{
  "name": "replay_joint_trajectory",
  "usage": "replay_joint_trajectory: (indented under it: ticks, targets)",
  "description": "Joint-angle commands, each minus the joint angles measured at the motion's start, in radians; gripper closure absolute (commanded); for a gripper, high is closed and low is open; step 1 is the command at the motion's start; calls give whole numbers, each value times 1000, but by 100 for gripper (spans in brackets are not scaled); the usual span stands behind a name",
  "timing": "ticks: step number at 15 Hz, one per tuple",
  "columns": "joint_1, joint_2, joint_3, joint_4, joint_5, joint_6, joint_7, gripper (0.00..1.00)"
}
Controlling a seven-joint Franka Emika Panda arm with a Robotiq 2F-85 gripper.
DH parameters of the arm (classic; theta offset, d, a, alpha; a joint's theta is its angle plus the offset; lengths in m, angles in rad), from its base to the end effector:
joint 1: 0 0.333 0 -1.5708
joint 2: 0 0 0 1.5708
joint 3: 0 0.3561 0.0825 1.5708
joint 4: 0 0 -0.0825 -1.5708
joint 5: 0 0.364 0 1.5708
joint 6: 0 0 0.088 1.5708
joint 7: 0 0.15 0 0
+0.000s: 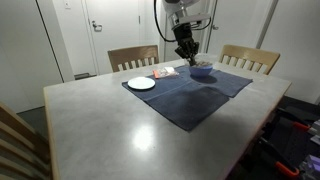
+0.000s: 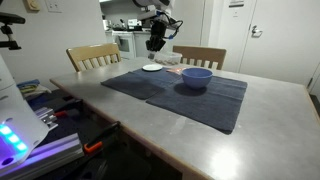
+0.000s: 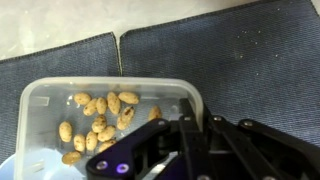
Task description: Pick the plastic box and pour its contents into the bowl
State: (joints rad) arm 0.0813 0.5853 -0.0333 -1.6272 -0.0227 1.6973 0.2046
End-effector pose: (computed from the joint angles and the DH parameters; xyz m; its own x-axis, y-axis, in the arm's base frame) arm 0.6085 0.0281 0.2588 0.8649 -0.1630 -0.4748 -0.1110 -0.9845 0.1359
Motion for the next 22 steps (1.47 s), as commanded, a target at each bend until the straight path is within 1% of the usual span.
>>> replay_joint_trajectory:
  ticks: [1,2,5,11,14,16,20,21,22]
  targets:
    - [-6,1,7,3,-3,-3,2,92]
    - [-6,1,7,3,-3,-3,2,98]
    - [-10,-17,-4,-8,-38,-2,-25,98]
    - [-55,-56,-38,-23,-194,16,-168,98]
    - [-88,-93,-35,-40,-248,67,-261,98]
    - [-108,-132,-25,-68,-238,110,-307,98]
    - [-129,-235,-16,-176,-211,227,-363,98]
    - [-128,-264,-18,-209,-221,254,-377,98]
    - [-113,-175,-26,-97,-225,182,-337,92]
